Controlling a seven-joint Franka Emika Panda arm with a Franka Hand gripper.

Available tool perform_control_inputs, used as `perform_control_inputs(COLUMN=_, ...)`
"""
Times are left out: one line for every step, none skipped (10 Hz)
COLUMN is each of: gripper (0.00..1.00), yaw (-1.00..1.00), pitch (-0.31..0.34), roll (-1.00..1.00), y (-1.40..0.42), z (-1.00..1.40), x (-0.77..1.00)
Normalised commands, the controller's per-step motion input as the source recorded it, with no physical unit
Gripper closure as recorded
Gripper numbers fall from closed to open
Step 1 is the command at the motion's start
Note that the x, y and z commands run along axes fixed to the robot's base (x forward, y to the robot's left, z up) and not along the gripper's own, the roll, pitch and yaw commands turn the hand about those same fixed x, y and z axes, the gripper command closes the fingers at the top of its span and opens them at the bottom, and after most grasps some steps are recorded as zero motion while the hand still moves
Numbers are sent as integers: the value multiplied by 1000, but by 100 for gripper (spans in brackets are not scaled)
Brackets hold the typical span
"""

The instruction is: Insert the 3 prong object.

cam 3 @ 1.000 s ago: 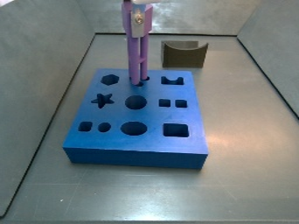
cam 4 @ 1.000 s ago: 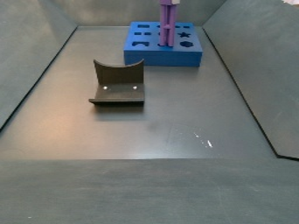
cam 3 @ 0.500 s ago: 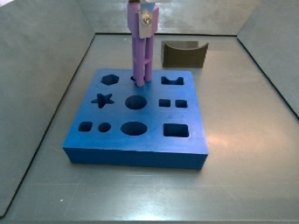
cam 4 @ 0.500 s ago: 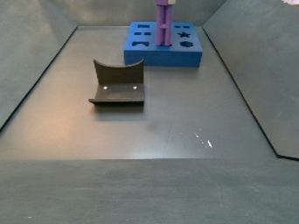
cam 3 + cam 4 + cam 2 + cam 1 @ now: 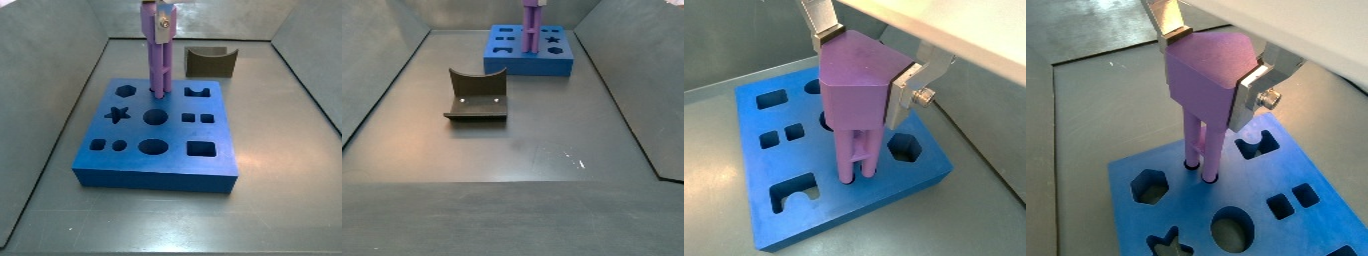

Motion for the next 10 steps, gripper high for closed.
perform_control_inputs(gripper=100, yaw=34, pitch=-66, roll=0, y=37, z=-417, x=-94)
perform_control_inputs(gripper=100, yaw=11, pitch=-89, roll=-9, y=0, z=-429, x=-6)
perform_control_inputs(gripper=100, yaw=0, pitch=-94, roll=-40, y=0, z=-429, x=0)
perform_control_inputs(gripper=100, yaw=49, pitch=-113, roll=-97, y=0, z=-403, x=-60)
perform_control_inputs(gripper=100, yaw=146, pitch=-126, roll=-164, y=0, z=-311, x=-80)
perform_control_inputs(gripper=100, yaw=186, pitch=-130, roll=-240, y=0, z=-223, x=-40)
perform_control_inputs(gripper=100, yaw=220, pitch=-134, roll=-276, y=0, z=-186, x=-40)
perform_control_inputs(gripper=100, yaw=226, pitch=-131, roll=-263, y=0, z=-194, x=-51)
perform_control_inputs(gripper=100, yaw=149, pitch=-121, roll=-171, y=0, z=-314, x=0)
perform_control_inputs(gripper=100, yaw=3, pitch=-97, roll=-60, y=0, z=-414, x=0)
